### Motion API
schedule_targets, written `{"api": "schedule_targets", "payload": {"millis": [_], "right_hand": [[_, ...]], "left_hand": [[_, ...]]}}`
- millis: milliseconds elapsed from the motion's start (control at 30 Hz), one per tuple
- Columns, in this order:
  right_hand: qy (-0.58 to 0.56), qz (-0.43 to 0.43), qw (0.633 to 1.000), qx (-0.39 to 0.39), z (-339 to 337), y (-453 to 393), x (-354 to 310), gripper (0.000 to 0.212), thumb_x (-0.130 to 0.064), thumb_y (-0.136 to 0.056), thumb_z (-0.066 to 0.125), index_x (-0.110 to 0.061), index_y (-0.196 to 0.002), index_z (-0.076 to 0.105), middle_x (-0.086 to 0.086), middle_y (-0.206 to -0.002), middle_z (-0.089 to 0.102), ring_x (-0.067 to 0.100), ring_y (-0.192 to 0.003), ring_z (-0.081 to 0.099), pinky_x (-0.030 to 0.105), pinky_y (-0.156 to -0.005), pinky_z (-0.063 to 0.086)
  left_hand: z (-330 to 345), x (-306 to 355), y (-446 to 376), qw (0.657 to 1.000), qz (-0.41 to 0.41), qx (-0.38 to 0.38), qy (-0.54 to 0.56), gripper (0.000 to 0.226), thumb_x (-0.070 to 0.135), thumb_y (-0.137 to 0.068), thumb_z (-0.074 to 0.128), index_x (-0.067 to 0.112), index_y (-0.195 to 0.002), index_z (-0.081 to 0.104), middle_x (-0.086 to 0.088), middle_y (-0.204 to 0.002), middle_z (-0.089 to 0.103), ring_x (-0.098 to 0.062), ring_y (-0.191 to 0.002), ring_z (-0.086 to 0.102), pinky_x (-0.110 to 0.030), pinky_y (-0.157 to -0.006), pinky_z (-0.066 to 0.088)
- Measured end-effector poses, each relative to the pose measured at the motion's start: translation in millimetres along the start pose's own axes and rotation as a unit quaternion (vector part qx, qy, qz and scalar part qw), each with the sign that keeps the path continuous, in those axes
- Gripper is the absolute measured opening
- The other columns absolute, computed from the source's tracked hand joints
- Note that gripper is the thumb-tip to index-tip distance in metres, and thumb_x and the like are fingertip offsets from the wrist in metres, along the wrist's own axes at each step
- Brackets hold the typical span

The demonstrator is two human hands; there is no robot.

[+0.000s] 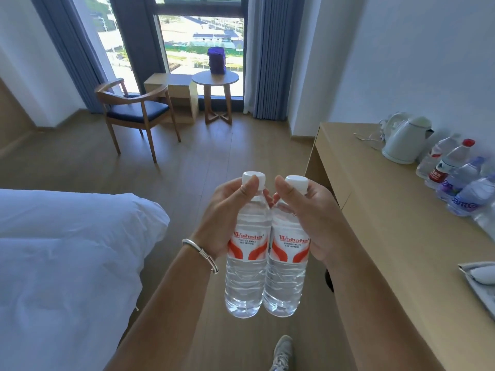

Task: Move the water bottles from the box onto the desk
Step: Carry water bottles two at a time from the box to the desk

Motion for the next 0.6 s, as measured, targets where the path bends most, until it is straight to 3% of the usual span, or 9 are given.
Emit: {"api": "schedule_targets", "payload": {"millis": [100,233,367,500,600], "right_hand": [[-0.009,-0.01,1.0,-0.001,-32.1,-44.6,-6.3,0.041,-0.054,-0.077,0.066,-0.019,-0.1,0.063,-0.005,-0.078,0.073,0.021,-0.078,0.074,0.035,-0.073,0.061],[0.002,-0.017,1.0,0.023,-83.0,-100.1,-13.7,0.048,-0.06,-0.072,0.064,-0.021,-0.1,0.064,-0.003,-0.083,0.073,0.02,-0.079,0.074,0.036,-0.076,0.061],[0.0,-0.014,0.999,0.043,-129.3,-140.5,-13.3,0.041,-0.055,-0.078,0.067,-0.018,-0.096,0.065,0.002,-0.084,0.073,0.024,-0.079,0.074,0.047,-0.08,0.061],[-0.001,-0.017,0.998,0.054,-168.2,-170.7,-8.9,0.04,-0.057,-0.075,0.068,-0.02,-0.091,0.065,0.003,-0.084,0.073,0.029,-0.082,0.073,0.054,-0.085,0.058],[-0.006,-0.006,0.998,0.066,-190.3,-190.9,-3.1,0.048,-0.062,-0.07,0.068,-0.02,-0.093,0.065,0.003,-0.084,0.072,0.029,-0.083,0.073,0.057,-0.085,0.058]], "left_hand": [[15.6,-3.6,-54.9,1.0,0.0,-0.013,0.002,0.042,0.039,-0.089,0.064,-0.003,-0.097,0.063,-0.021,-0.092,0.068,-0.035,-0.079,0.067,-0.041,-0.073,0.058],[44.4,-10.0,-127.0,0.999,0.002,-0.032,-0.008,0.058,0.055,-0.074,0.077,0.002,-0.095,0.065,-0.017,-0.09,0.068,-0.031,-0.077,0.067,-0.038,-0.071,0.057],[71.9,-23.5,-184.2,0.999,0.004,-0.041,0.004,0.054,0.051,-0.076,0.076,0.002,-0.096,0.064,-0.018,-0.09,0.067,-0.032,-0.076,0.066,-0.037,-0.07,0.057],[94.8,-41.1,-228.7,0.999,-0.004,-0.045,-0.006,0.037,0.036,-0.089,0.062,0.0,-0.098,0.062,-0.017,-0.089,0.066,-0.032,-0.077,0.065,-0.038,-0.071,0.057],[107.0,-52.3,-258.8,0.998,-0.011,-0.056,-0.003,0.044,0.043,-0.086,0.067,0.0,-0.098,0.063,-0.018,-0.09,0.065,-0.032,-0.078,0.065,-0.039,-0.073,0.056]]}}
Point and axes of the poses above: each hand's wrist, its own y-axis away from the middle knuckle, its own z-axis out of the palm, x = y × z, the point moved 5 cm from there along -y, towards the middle knuckle
